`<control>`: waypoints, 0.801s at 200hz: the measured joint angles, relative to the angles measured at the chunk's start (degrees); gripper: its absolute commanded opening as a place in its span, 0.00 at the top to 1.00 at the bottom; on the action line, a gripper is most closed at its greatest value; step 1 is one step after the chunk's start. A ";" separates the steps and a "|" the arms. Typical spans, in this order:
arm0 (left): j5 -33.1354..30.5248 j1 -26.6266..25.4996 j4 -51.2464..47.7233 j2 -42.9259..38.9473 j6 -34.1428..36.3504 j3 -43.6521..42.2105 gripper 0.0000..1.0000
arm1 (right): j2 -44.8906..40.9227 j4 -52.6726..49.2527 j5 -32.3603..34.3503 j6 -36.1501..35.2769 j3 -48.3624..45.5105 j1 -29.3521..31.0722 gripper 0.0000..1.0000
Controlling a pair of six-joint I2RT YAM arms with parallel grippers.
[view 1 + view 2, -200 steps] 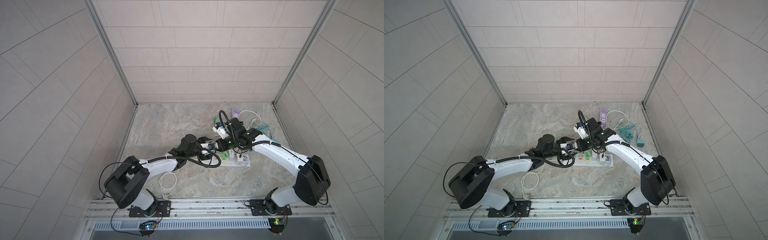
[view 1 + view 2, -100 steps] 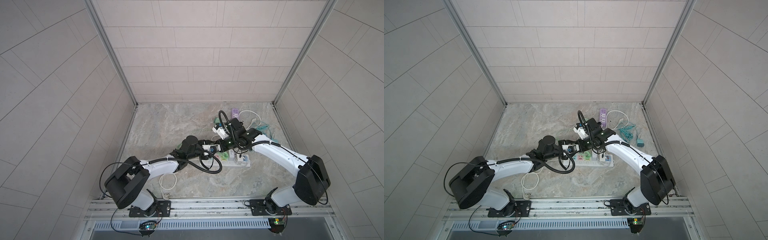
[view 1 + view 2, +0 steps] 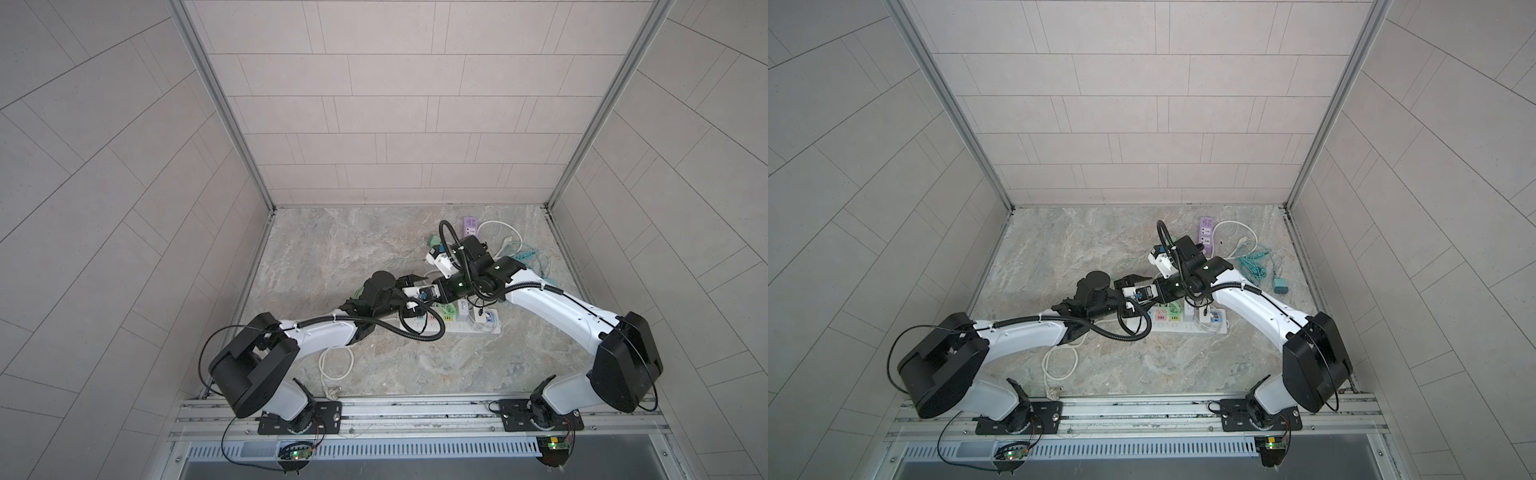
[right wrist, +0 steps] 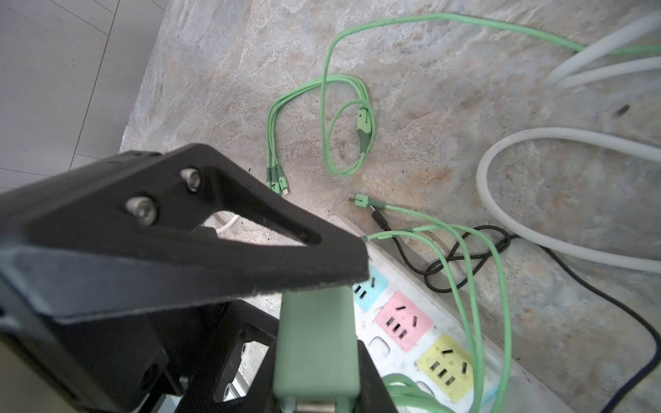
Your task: Insert the plug
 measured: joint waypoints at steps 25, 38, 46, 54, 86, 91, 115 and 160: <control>-0.81 0.00 0.35 -0.50 0.00 -0.52 0.37 | -0.81 0.24 0.20 0.00 -0.09 -0.07 1.00; -0.83 0.00 0.35 -0.61 0.17 -0.74 0.43 | -0.90 0.52 0.22 0.02 -0.11 -0.09 1.00; -0.87 0.00 0.17 -0.61 0.20 -0.74 0.47 | -0.90 0.68 0.22 0.07 -0.17 -0.11 1.00; -0.96 0.00 0.04 -0.61 0.09 -0.74 0.50 | -0.92 0.72 0.17 0.17 -0.28 -0.11 1.00; -1.51 0.07 -0.35 -0.59 1.51 -0.90 0.78 | -1.07 0.66 -0.13 1.18 -0.48 -0.15 0.99; -1.49 0.07 -0.35 -0.59 1.60 -0.90 0.79 | -1.11 0.61 -0.11 1.27 -0.48 -0.15 0.97; -1.44 0.07 -0.22 -0.59 1.29 -0.90 0.84 | -1.16 0.66 -0.09 1.38 -0.48 -0.15 0.83; -2.34 0.00 3.28 -0.59 -4.24 -1.95 0.84 | -4.07 1.20 1.64 1.86 -0.48 -0.61 0.57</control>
